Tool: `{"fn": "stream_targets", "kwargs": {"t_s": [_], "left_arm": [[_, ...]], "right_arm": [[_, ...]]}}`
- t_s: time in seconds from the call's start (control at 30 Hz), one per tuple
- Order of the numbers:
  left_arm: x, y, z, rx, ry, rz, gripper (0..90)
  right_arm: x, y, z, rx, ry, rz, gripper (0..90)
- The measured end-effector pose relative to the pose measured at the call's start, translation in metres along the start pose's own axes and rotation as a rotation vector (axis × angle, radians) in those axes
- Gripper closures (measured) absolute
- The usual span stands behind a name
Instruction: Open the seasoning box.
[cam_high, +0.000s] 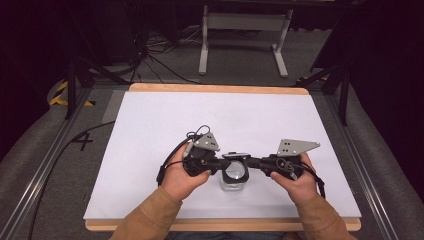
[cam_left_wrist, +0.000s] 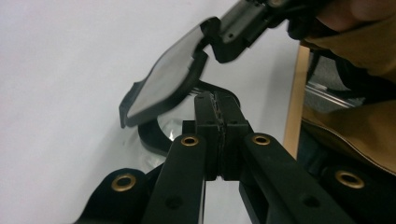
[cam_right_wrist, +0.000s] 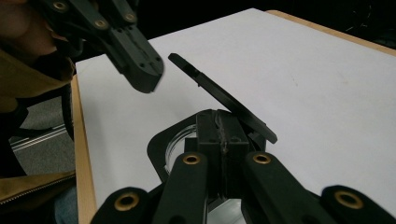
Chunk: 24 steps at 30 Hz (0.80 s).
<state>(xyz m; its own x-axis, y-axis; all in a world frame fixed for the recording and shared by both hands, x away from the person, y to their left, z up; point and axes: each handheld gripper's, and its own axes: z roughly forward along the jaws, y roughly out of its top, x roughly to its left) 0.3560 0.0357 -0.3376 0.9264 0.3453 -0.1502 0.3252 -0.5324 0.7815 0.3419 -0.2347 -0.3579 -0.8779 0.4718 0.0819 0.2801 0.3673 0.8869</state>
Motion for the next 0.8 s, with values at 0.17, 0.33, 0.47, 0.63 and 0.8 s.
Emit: {"fn": "stream_targets", "kwargs": {"t_s": [0.17, 0.33, 0.47, 0.63, 0.8], "left_arm": [[0.001, 0.004, 0.001, -0.053, 0.034, -0.009, 89.4], [0.002, 0.009, 0.003, -0.063, 0.05, -0.005, 89.3], [0.004, 0.011, 0.003, -0.075, 0.066, -0.014, 89.2], [0.009, 0.012, 0.001, -0.096, 0.066, -0.028, 89.0], [0.013, 0.014, -0.002, -0.12, 0.072, -0.031, 89.0]], "right_arm": [[0.002, -0.004, 0.002, 0.042, 0.024, 0.0, 89.9], [0.007, -0.008, 0.004, 0.08, 0.033, -0.006, 89.9], [0.009, -0.01, 0.006, 0.097, 0.033, -0.012, 90.0], [0.012, -0.016, 0.011, 0.148, 0.035, -0.008, 90.0], [0.012, -0.018, 0.011, 0.146, 0.037, -0.006, 90.0]]}}
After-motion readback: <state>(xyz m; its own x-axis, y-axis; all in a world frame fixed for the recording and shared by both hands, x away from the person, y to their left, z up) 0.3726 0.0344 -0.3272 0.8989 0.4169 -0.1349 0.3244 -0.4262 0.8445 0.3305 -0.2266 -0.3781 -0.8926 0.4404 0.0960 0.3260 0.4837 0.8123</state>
